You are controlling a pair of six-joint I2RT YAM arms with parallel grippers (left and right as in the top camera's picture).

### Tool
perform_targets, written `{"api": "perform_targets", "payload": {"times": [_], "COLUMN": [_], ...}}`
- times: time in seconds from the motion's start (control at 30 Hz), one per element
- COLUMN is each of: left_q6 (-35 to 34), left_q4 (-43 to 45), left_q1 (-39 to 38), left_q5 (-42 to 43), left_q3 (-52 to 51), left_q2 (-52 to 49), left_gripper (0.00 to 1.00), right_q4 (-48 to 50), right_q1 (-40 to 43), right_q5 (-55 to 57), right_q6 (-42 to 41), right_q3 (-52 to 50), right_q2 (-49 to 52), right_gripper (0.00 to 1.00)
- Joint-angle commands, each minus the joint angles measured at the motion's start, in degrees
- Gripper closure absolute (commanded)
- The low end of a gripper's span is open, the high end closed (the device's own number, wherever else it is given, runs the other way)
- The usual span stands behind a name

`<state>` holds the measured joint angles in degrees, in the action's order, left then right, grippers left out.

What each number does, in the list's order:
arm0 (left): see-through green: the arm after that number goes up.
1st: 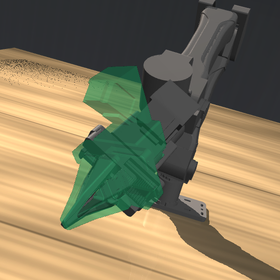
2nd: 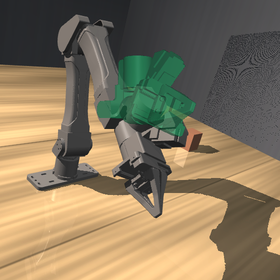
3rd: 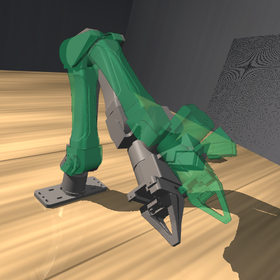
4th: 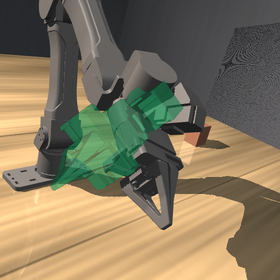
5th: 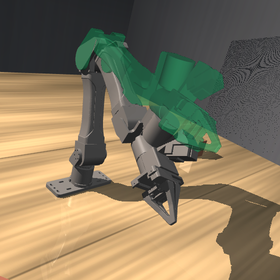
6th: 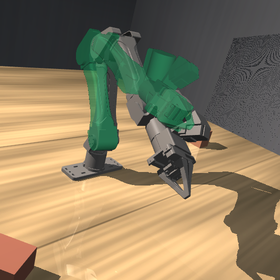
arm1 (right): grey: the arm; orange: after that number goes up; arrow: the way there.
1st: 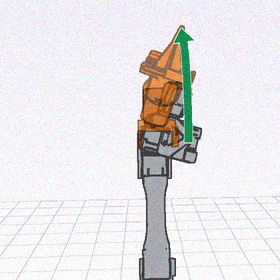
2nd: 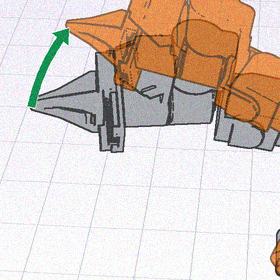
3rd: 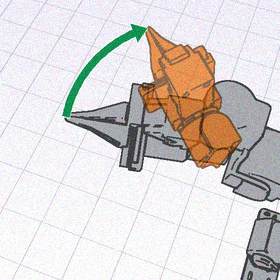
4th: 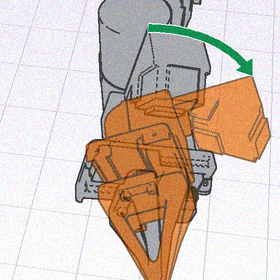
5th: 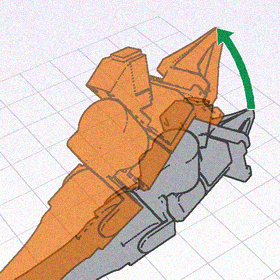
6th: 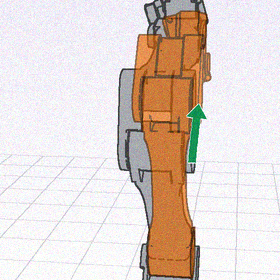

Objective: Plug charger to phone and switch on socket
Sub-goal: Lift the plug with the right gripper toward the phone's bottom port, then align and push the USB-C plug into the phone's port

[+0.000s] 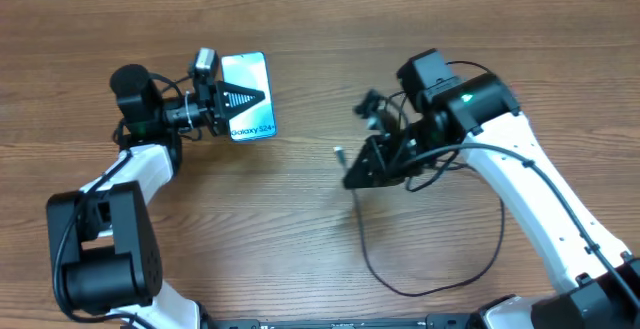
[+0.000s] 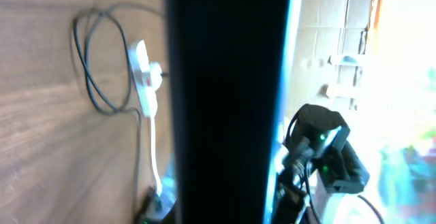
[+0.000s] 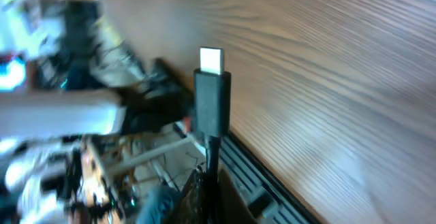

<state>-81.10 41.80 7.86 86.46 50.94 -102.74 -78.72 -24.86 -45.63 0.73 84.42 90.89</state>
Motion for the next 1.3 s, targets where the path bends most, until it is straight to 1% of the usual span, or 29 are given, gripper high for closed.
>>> {"api": "perform_targets", "payload": {"times": [0.0, 0.07, 0.1, 0.2, 0.3, 0.4, 0.47, 0.53, 0.7, 0.87, 1.03, 1.27], "left_q6": [-6.4, -7.3, -9.1, -12.9, -13.4, -14.8, -15.4, -15.5, -16.3, -16.2, -16.2, -16.2], "left_q4": [1.2, 2.2, 2.3, 2.4, 4.7, 7.1, 8.3, 8.4, 8.5, 9.5, 14.2, 14.4], "left_q1": [-2.1, -2.9, -3.2, -3.6, -4.2, -5.1, -5.4, -5.4, -6.9, -8.4, -8.4, -8.4], "left_q5": [4.0, 4.0, 3.6, 0.7, -3.0, -4.4, -4.9, -5.9, -9.3, -11.1, -12.0, -12.4], "left_q3": [0.7, 0.7, 0.7, 0.7, 0.7, 0.7, 0.7, 0.7, 0.7, 0.7, 0.7, 0.7], "left_q2": [-0.7, -0.7, -0.7, -0.7, -0.7, -0.7, -0.7, -0.7, -0.7, -0.7, -0.7, -0.7], "left_gripper": [0.96, 0.96, 0.96, 0.96, 0.96, 0.96, 0.96, 0.96, 0.96, 0.96, 0.96, 0.96], "right_q4": [5.0, 8.7, 12.2, 18.6, 23.8, 26.6, 26.8, 27.3, 30.7, 31.1, 32.0, 32.6], "right_q1": [-1.9, -2.7, -3.6, -5.4, -8.3, -10.6, -10.9, -10.9, -11.8, -11.9, -11.9, -11.9], "right_q5": [-13.0, -15.4, -15.1, -11.3, -5.3, 0.5, 5.3, 7.6, 8.6, 11.7, 10.9, 8.5], "right_q6": [7.7, 7.7, 6.1, -1.4, -8.6, -14.6, -18.2, -21.1, -22.2, -24.5, -24.7, -24.7], "right_q3": [-3.4, -4.9, -6.0, -7.2, -7.3, -7.3, -7.3, -7.3, -7.3, -7.3, -7.3, -7.3], "right_q2": [-1.3, -1.3, -1.3, -1.3, -1.2, -1.2, -1.2, -1.2, -1.2, -1.2, -1.2, -1.2], "right_gripper": [0.96, 0.96, 0.96, 0.96, 0.96, 0.96, 0.96, 0.96, 0.96, 0.96, 0.96, 0.96]}}
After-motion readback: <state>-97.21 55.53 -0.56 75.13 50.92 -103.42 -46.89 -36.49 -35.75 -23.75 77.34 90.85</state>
